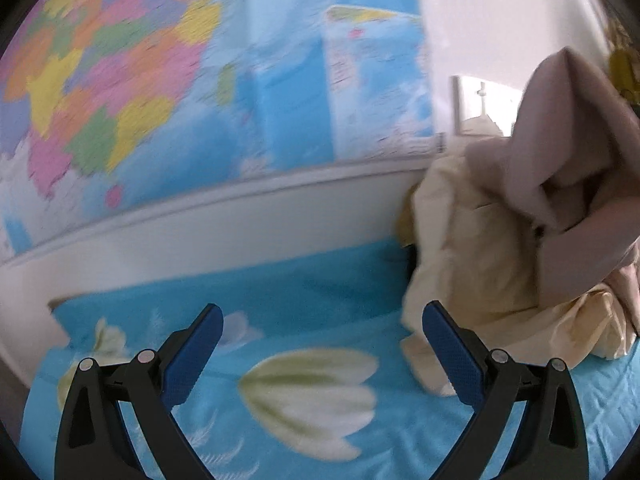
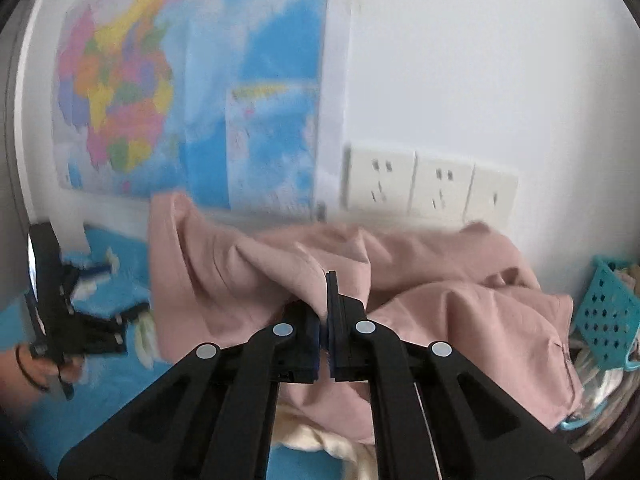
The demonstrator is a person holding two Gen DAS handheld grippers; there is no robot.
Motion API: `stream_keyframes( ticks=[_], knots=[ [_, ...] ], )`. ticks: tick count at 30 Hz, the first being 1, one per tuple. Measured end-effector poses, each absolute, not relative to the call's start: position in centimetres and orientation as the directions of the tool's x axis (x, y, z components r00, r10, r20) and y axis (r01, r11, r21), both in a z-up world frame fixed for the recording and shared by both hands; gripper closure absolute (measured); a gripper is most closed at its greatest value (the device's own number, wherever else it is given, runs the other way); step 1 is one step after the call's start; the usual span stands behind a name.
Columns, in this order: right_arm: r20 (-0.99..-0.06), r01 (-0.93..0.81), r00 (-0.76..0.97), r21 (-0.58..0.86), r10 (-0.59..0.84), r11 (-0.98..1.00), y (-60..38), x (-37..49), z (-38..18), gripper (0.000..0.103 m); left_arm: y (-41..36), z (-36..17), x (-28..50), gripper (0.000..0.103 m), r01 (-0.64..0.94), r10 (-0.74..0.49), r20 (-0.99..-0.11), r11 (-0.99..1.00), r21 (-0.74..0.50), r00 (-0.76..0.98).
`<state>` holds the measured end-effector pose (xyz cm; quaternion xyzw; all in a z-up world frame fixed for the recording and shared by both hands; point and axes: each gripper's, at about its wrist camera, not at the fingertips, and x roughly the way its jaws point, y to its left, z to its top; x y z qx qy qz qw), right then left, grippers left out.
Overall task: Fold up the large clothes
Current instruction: 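Reach the right tool into the pink jacket and close on its fabric, then lift the jacket with the right tool while the left tool grasps its collar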
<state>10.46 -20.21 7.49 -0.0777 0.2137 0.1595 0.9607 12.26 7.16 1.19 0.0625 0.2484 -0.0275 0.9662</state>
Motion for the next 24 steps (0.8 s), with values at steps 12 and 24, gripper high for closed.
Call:
stream_keyframes(
  ticks=[12,24],
  knots=[
    [-0.498,-0.453,0.847,-0.494,0.186,0.742,-12.2,7.2,-2.4,0.006,2.8,-0.6,15.7,0.006,0.182,-0.101,-0.542,0.979,0.097,0.835],
    [-0.433,-0.369,0.892,-0.525,0.132,0.767,-11.3,9.9,-0.1,0.098,5.5,1.2,15.8,0.006,0.172,-0.128,-0.508,0.984,0.04,0.852]
  ],
)
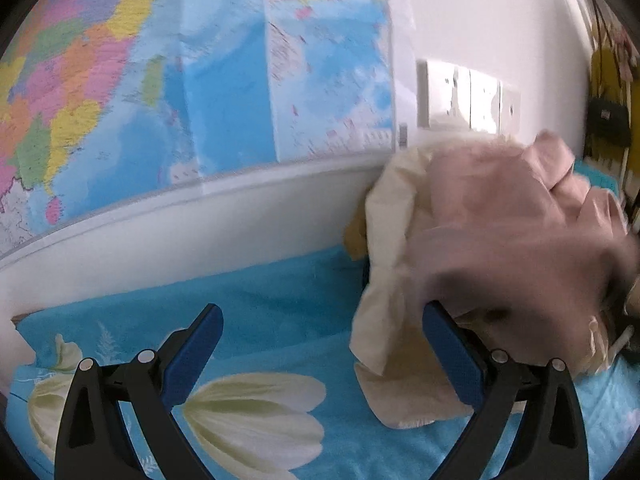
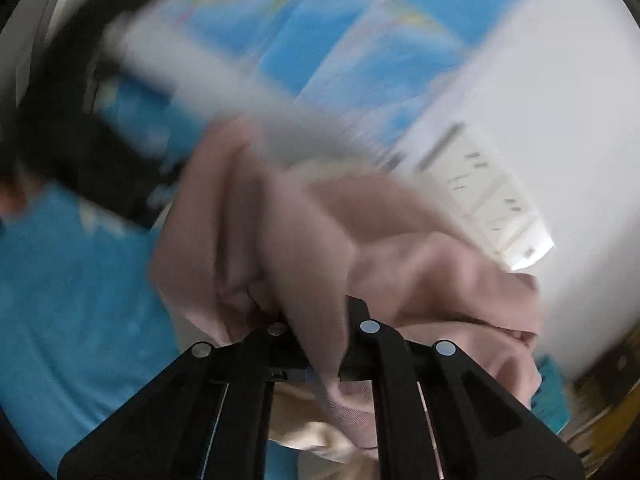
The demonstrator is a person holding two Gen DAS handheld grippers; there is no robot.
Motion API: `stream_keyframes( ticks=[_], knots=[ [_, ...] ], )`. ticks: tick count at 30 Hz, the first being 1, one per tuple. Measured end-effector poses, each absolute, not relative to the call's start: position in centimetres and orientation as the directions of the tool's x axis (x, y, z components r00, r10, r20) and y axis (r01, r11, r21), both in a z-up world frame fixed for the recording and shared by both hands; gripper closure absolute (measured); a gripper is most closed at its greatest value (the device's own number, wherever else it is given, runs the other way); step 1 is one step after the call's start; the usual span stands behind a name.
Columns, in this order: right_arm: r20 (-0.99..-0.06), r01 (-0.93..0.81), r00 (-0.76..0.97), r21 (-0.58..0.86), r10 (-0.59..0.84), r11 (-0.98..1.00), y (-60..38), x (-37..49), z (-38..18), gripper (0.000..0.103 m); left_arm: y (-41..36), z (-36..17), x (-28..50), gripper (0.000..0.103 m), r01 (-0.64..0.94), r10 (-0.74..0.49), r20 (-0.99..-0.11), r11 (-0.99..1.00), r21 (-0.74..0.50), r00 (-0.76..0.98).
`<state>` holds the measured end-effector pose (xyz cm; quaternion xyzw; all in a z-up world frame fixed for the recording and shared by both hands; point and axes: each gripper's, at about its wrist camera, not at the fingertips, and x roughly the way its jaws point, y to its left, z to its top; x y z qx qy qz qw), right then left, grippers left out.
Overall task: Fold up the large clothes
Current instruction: 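Lift the jacket with the right tool while the left tool grasps its collar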
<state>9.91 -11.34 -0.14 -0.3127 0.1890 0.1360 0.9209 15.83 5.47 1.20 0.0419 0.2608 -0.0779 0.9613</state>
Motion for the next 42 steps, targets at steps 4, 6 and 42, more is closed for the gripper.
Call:
stream_keyframes(
  ticks=[4,6,42],
  knots=[
    [-0.324,-0.322,0.922,-0.337,0.212,0.885,-16.2,8.3,8.2,0.098,6.8,2.5,15.7,0.006,0.2,-0.188,-0.454,0.98,-0.023,0.871],
    [-0.25,-0.312,0.936,-0.266,0.247,0.912,-18.5,7.1,12.5,0.099,5.9,3.5,15.5,0.006,0.27,-0.258,-0.417,0.962,-0.032,0.871],
    [0.163,-0.386,0.905,-0.079,0.394,0.919,-30.6,-8.6,30.5,0.1,-8.4,22.8,7.6,0.096,0.724,-0.732,0.068,0.681,0.111,0.678]
  ],
)
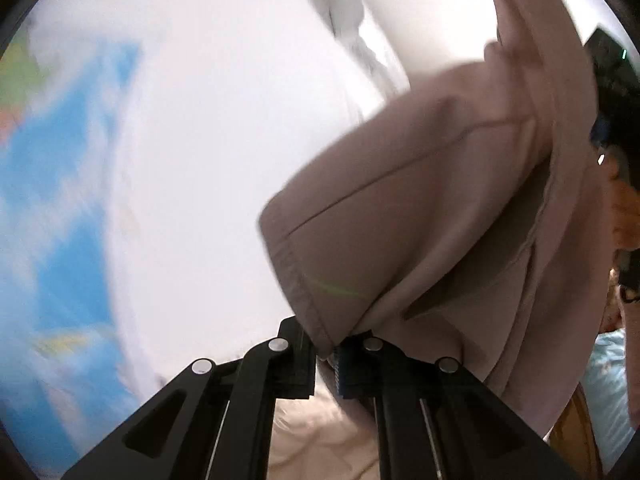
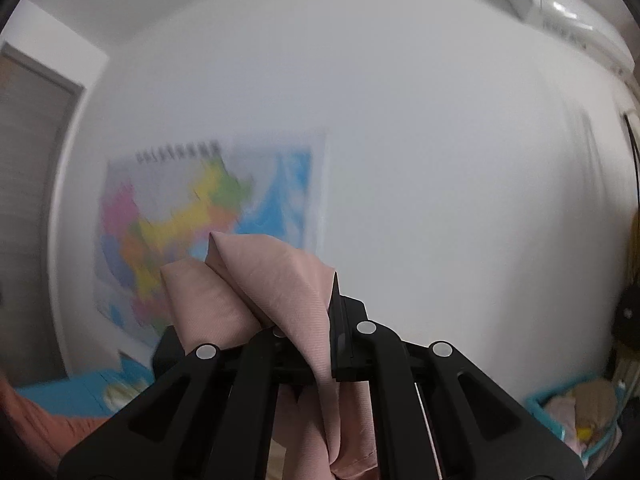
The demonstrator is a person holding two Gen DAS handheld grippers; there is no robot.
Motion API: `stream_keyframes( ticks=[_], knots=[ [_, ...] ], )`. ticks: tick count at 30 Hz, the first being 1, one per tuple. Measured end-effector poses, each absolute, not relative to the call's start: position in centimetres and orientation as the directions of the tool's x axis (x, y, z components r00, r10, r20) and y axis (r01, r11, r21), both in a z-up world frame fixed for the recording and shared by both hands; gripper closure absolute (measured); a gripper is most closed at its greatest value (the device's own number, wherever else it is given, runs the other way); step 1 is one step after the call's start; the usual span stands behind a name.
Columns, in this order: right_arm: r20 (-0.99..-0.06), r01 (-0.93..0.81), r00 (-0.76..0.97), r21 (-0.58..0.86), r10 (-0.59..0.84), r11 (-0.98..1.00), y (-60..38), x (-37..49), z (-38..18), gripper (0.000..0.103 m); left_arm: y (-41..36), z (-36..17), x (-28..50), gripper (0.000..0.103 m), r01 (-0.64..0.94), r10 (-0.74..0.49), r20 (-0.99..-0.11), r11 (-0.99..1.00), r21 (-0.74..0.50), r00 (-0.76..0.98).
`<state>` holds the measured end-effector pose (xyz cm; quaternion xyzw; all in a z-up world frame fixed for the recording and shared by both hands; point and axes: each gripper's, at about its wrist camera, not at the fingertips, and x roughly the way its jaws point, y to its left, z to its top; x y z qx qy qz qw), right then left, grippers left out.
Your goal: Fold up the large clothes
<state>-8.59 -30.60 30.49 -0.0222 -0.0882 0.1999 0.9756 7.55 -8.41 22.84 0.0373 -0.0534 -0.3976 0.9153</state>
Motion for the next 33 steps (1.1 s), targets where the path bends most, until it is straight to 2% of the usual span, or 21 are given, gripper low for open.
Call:
stream_keyframes(
  ticks=[2,8,12,16,18,20,22,23,25,26,28,30,33],
  knots=[
    [0.207,-0.407,0.884,-0.101,0.419,0.908,-29.9,-11.8,32.3,0.1,-6.0,25.4,3.9,0.096,0.678,-0.692,0.119,0.722,0.138,0.712],
    [0.228,-0.527,0.817,-0.078,0.53,0.846,-28.2,-17.1,34.6,0.1,1.1,29.5,-5.8,0.096,0.51,-0.537,0.136,0.839,0.188,0.833],
    [0.242,-0.634,0.743,-0.047,0.624,0.772,-27.5,-18.5,34.7,0.1,3.8,31.0,-11.8,0.096,0.422,-0.454,0.111,0.878,0.227,0.884],
    [0.246,-0.734,0.664,0.033,0.706,0.679,-26.2,-16.3,33.9,0.1,6.2,32.4,-13.9,0.096,0.332,-0.359,0.076,0.913,0.238,0.93],
    [0.214,-0.76,0.645,0.08,0.733,0.645,-25.1,-13.6,32.9,0.1,7.1,32.3,-13.5,0.096,0.268,-0.283,0.029,0.933,0.239,0.959],
    [0.136,-0.775,0.631,0.155,0.764,0.612,-23.1,-8.9,30.8,0.099,7.8,31.1,-11.4,0.096,0.219,-0.214,-0.048,0.949,0.225,0.976],
    [0.026,-0.751,0.64,0.232,0.768,0.618,-20.6,-3.7,27.9,0.099,8.8,28.5,-9.0,0.096,0.198,-0.166,-0.163,0.958,0.206,0.973],
    [-0.065,-0.738,0.623,0.282,0.78,0.613,-18.6,0.0,25.3,0.099,9.5,26.0,-6.2,0.096,0.179,-0.127,-0.259,0.966,0.188,0.957],
    [-0.23,-0.685,0.591,0.362,0.773,0.632,-15.0,6.2,19.9,0.099,10.9,22.5,-2.8,0.096,0.14,-0.067,-0.366,0.975,0.175,0.928],
    [-0.298,-0.667,0.58,0.361,0.758,0.652,-13.2,8.4,17.5,0.099,11.8,19.5,-0.1,0.096,0.119,-0.036,-0.443,0.98,0.162,0.896],
    [-0.431,-0.617,0.522,0.404,0.736,0.675,-9.7,13.2,11.4,0.099,13.4,15.0,2.9,0.096,0.073,0.022,-0.529,0.985,0.158,0.849],
    [-0.536,-0.579,0.491,0.388,0.687,0.717,-7.2,15.9,6.1,0.099,15.0,9.8,6.8,0.096,0.04,0.056,-0.638,0.99,0.135,0.768],
    [-0.628,-0.537,0.443,0.384,0.639,0.751,-4.6,19.5,0.5,0.099,16.8,4.8,9.9,0.096,-0.004,0.112,-0.701,0.988,0.155,0.704]
  ],
)
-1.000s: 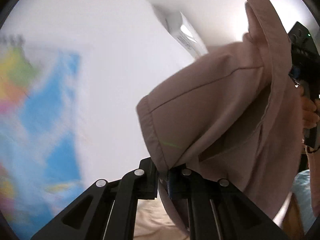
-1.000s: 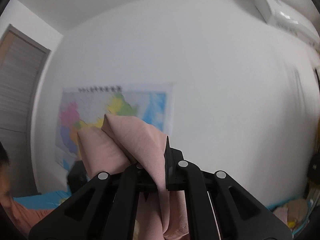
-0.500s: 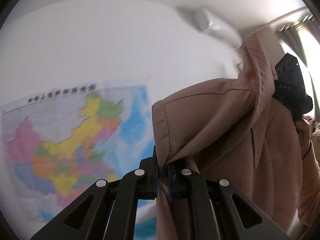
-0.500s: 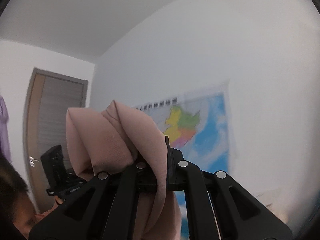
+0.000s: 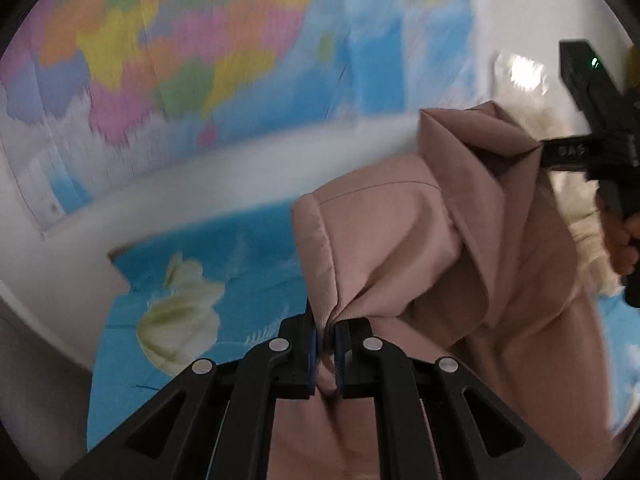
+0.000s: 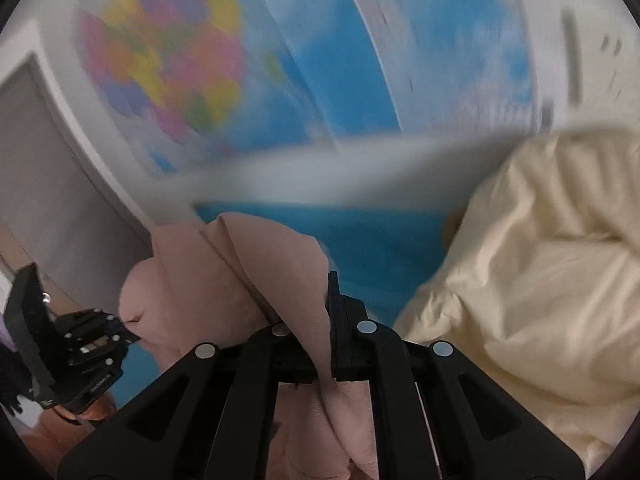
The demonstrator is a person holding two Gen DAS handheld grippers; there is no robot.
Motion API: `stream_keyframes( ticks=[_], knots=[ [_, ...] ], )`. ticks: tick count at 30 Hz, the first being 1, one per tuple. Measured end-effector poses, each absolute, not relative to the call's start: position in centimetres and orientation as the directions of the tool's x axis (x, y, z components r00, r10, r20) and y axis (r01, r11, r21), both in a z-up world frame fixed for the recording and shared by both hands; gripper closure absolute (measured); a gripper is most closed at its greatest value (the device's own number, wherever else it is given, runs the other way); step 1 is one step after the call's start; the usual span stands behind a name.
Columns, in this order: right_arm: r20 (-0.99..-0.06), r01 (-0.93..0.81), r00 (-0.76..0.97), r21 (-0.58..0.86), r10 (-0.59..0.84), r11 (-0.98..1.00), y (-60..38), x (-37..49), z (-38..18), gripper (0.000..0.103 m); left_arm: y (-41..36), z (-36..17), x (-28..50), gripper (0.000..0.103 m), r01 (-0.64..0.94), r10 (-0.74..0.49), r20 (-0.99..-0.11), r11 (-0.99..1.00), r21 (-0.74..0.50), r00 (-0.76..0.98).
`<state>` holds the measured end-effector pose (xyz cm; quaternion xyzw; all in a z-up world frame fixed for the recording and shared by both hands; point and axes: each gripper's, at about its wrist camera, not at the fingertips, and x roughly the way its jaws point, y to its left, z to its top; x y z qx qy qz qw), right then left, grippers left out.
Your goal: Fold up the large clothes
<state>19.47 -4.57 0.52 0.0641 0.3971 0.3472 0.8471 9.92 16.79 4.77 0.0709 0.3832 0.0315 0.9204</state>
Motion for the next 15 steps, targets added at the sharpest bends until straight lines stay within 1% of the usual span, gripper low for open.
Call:
stream_keyframes(
  ticks=[1,3,4,5,6,7,9,10,12,13,14,15],
  knots=[
    [-0.635,-0.525,0.437,0.396,0.637,0.754,-4.4,20.1,-0.1,0.098,17.4,4.0,10.8,0.096,-0.014,0.112,-0.714,0.99,0.142,0.691],
    [-0.643,-0.469,0.418,0.453,0.642,0.758,-4.8,21.7,-1.4,0.091,18.6,3.4,12.0,0.096,-0.023,0.093,-0.738,0.994,0.104,0.668],
    [-0.657,-0.429,0.427,0.458,0.621,0.779,-5.4,22.2,-1.7,0.071,19.3,3.1,12.7,0.094,-0.029,0.082,-0.748,0.996,0.084,0.658],
    [-0.678,-0.403,0.443,0.435,0.587,0.805,-5.8,22.6,-1.4,0.042,20.0,2.5,12.9,0.09,-0.034,0.078,-0.753,0.997,0.074,0.653],
    [-0.69,-0.382,0.478,0.394,0.544,0.836,-6.5,22.4,-0.8,0.031,20.1,2.3,12.9,0.086,-0.031,0.073,-0.757,0.997,0.069,0.65],
    [-0.68,-0.392,0.501,0.374,0.536,0.841,-7.3,21.7,-0.1,0.021,20.2,2.0,12.8,0.08,-0.031,0.073,-0.757,0.997,0.069,0.65],
    [-0.66,-0.424,0.516,0.358,0.547,0.832,-9.1,19.0,1.7,0.021,20.0,1.5,12.3,0.073,-0.026,0.065,-0.755,0.998,0.063,0.653],
    [-0.659,-0.434,0.514,0.352,0.549,0.829,-9.6,18.5,2.1,0.02,20.3,1.3,12.5,0.068,-0.015,0.045,-0.758,0.999,0.046,0.651],
    [-0.655,-0.476,0.482,0.362,0.582,0.802,-10.9,15.2,2.4,0.014,20.3,1.2,12.5,0.057,0.004,0.011,-0.763,1.0,0.017,0.646],
    [-0.656,-0.504,0.463,0.358,0.596,0.786,-11.1,13.5,2.5,0.012,20.1,1.2,12.4,0.047,0.009,0.0,-0.764,1.0,0.007,0.645],
    [-0.669,-0.534,0.445,0.335,0.595,0.776,-10.9,11.2,2.3,0.01,20.2,1.1,12.5,0.042,0.01,-0.003,-0.76,1.0,0.005,0.65],
    [-0.684,-0.556,0.425,0.319,0.593,0.767,-10.6,9.3,2.0,0.009,20.1,1.1,12.5,0.04,0.023,-0.011,-0.759,1.0,0.005,0.651]
  ],
)
